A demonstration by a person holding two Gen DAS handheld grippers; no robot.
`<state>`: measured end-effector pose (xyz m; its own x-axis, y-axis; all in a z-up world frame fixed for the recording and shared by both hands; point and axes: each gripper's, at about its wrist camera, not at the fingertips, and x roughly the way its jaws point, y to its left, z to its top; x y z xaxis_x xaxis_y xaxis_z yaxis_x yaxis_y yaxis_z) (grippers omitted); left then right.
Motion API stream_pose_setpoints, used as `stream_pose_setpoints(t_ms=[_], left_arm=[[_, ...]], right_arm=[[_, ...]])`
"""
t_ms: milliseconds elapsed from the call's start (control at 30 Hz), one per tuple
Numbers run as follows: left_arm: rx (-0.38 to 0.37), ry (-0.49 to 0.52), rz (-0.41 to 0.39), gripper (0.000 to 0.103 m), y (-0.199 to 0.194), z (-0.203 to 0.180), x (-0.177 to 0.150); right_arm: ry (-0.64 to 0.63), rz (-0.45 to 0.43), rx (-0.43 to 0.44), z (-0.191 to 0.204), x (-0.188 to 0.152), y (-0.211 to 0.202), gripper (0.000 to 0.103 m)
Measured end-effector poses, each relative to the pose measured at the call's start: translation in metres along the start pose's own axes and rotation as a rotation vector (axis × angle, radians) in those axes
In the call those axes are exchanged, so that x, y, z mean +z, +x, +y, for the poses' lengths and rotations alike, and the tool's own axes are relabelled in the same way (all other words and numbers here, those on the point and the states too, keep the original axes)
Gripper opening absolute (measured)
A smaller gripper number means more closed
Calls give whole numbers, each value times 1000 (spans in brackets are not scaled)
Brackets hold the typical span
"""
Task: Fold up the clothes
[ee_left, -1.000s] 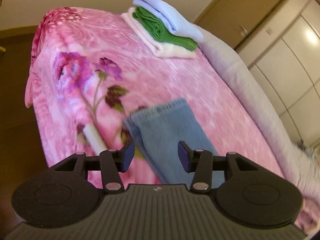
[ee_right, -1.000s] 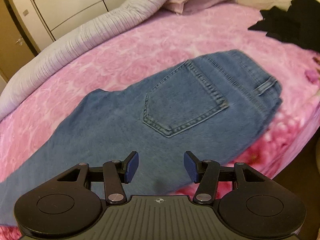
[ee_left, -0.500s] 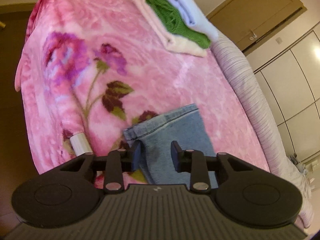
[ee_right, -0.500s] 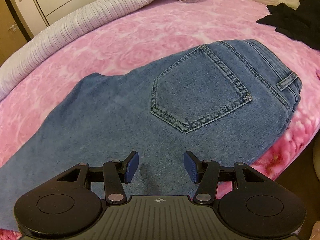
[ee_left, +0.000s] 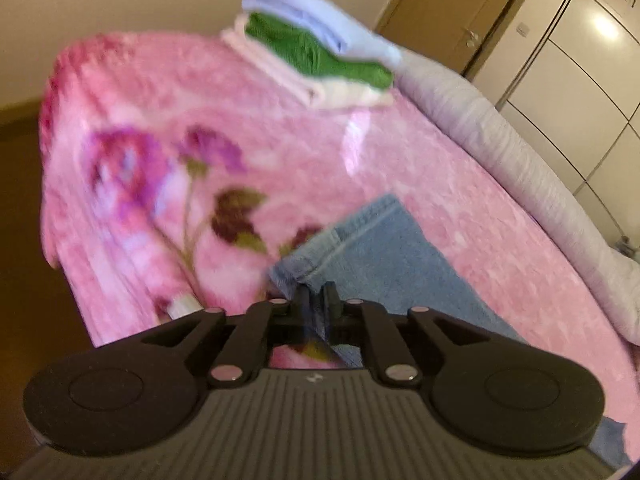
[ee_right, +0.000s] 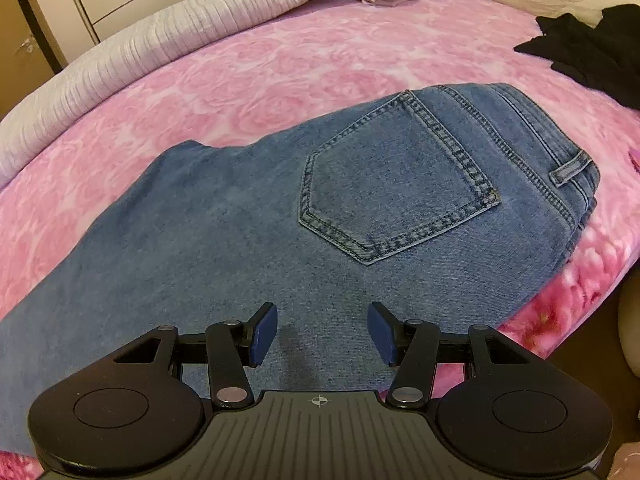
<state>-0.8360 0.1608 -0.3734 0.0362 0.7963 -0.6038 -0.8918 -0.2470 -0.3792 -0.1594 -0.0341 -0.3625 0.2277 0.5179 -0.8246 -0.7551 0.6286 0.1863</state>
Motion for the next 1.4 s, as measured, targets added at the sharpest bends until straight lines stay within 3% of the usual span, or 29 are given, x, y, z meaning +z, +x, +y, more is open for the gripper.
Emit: stream_pose_setpoints(t_ms=[167, 233, 300, 333, 433, 533, 633, 767, 833, 900, 967, 1067, 1233, 1400], left_arm=[[73, 221, -118, 7, -16, -30, -3], [120, 303, -138, 7, -11, -36, -8], [113, 363, -109, 10, 2, -35, -12], [115, 374, -63, 11, 11, -31, -14], [131, 353, -49, 18, 13, -18, -12], [123, 196, -38, 13, 2, -1, -1], [34, 118, -27, 11, -13, 1, 2], [-27, 267, -32, 13, -15, -28, -3], [-6, 293, 29, 16, 3, -32, -7], [15, 216, 72, 13, 19, -22, -8], [-30, 67, 82, 14, 14, -8, -3], [-104, -142, 119, 25, 2, 15, 0], [-221, -462, 202, 25, 8, 47, -16], [-226, -572, 179, 29, 16, 52, -25]], right_arm=[[9, 7, -4, -3, -2, -1, 54], [4, 9, -3, -3, -3, -2, 54], [-12, 9, 5, -1, -4, -4, 54], [-15, 10, 7, -1, -5, -4, 54], [-11, 15, 4, -3, -8, -5, 54], [2, 9, 4, -8, -9, -8, 54], [10, 8, -2, -11, -10, -9, 54], [-9, 9, 16, -6, -11, -9, 54], [-23, 9, 29, -3, -13, -10, 54], [-32, 3, 33, -3, -14, -12, 54], [-37, -4, 28, -6, -15, -15, 54], [-12, -21, 10, -16, -15, -20, 54], [34, -17, 2, -29, -15, -19, 54], [20, -21, 17, -29, -14, -24, 54]])
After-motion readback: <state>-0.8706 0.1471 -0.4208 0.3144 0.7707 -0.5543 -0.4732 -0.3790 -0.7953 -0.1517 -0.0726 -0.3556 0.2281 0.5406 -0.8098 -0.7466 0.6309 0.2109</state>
